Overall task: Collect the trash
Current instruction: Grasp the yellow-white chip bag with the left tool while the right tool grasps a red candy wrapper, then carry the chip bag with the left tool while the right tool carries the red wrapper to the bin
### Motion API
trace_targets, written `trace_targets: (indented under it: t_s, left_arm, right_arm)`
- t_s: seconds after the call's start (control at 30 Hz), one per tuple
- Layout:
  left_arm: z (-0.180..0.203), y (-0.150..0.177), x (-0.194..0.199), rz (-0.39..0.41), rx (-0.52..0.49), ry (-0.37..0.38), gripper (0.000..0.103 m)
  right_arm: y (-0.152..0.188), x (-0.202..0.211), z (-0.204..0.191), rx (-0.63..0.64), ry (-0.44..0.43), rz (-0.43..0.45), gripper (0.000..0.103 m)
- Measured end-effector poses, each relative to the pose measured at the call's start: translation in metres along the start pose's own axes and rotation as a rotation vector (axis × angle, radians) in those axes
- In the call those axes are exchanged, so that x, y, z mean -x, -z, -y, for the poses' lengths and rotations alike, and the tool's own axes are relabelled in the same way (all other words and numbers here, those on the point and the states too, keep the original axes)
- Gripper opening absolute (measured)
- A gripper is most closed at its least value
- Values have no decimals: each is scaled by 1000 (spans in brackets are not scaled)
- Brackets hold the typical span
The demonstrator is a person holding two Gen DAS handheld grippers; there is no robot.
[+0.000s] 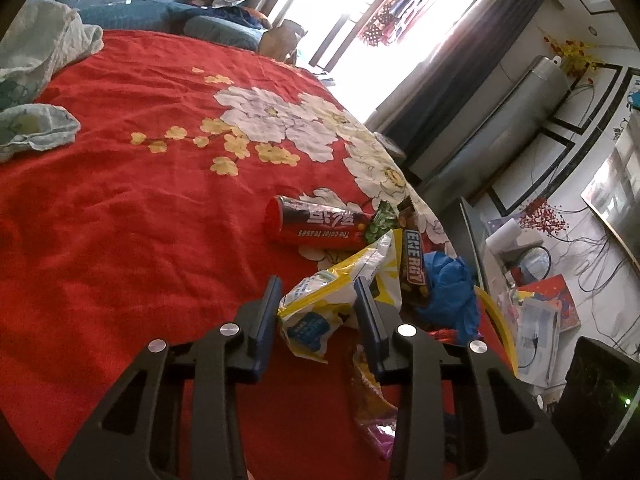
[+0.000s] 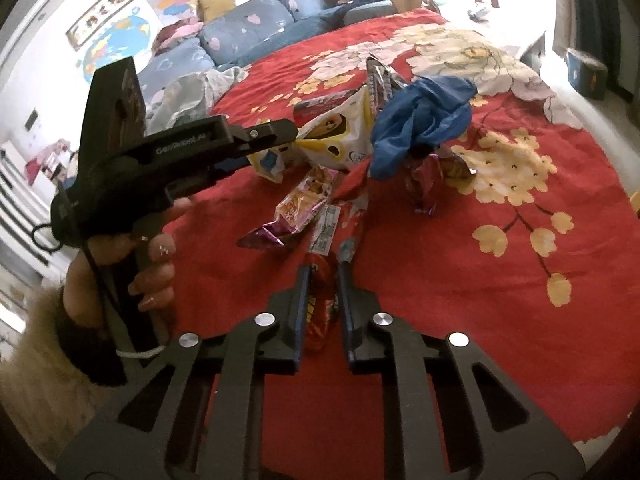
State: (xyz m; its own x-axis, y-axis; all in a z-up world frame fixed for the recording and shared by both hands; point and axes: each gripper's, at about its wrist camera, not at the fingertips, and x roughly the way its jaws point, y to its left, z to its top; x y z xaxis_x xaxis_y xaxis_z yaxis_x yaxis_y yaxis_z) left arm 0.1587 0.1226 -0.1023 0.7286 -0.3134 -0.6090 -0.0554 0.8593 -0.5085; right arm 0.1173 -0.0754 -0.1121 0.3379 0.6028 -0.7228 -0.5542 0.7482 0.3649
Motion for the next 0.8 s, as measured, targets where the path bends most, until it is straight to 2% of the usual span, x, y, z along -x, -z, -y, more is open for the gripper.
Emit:
trace_targets:
  t_s: [0.4,0.8]
  left_arm:
    - [21,-11,38,110,-62,5,34]
    - [50,-14,59,166,-113,37,34]
  right_arm:
    - [1,25,-7,69,11,43,8]
    - [-14,64,-4,99,53,152,7]
